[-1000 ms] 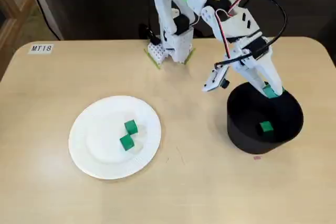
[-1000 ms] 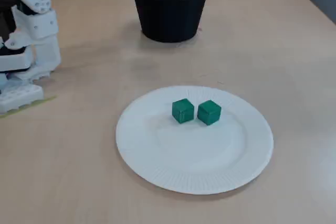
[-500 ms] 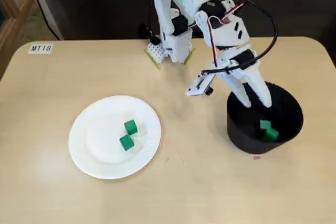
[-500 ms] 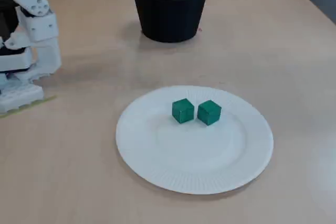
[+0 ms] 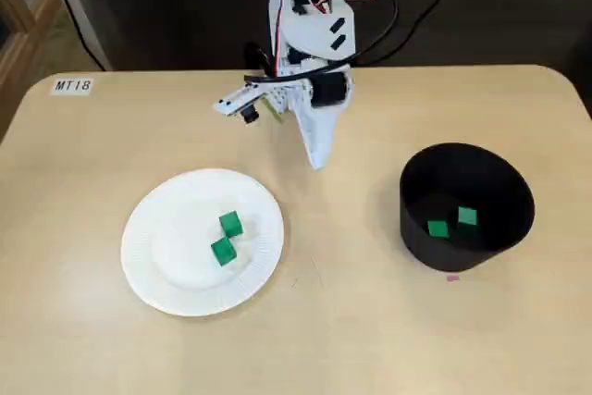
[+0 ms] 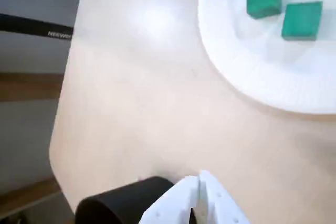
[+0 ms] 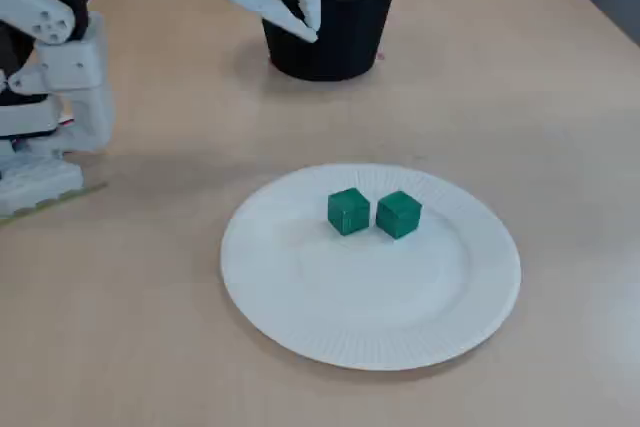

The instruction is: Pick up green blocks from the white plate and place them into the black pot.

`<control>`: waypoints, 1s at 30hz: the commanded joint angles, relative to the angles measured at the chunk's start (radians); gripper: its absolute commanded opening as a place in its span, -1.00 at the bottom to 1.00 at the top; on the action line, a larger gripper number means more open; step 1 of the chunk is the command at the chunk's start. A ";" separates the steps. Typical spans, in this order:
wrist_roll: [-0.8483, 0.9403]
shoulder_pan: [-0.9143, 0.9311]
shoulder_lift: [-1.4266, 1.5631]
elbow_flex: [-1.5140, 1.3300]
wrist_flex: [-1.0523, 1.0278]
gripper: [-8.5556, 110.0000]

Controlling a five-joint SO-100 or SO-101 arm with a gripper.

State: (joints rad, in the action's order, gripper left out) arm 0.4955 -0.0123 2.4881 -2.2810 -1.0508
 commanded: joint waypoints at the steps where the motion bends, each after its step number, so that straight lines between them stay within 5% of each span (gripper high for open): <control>1: 0.086 0.067 -0.034 0.026 0.043 -0.90; 18: 0.347 0.288 -0.603 0.316 0.147 -0.90; 25: 0.400 0.324 -0.733 0.393 0.184 -0.43; 30: 0.420 0.365 -0.802 0.414 0.216 -0.38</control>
State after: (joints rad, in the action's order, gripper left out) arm 0.9050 0.3298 1.6966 -1.9282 -0.8514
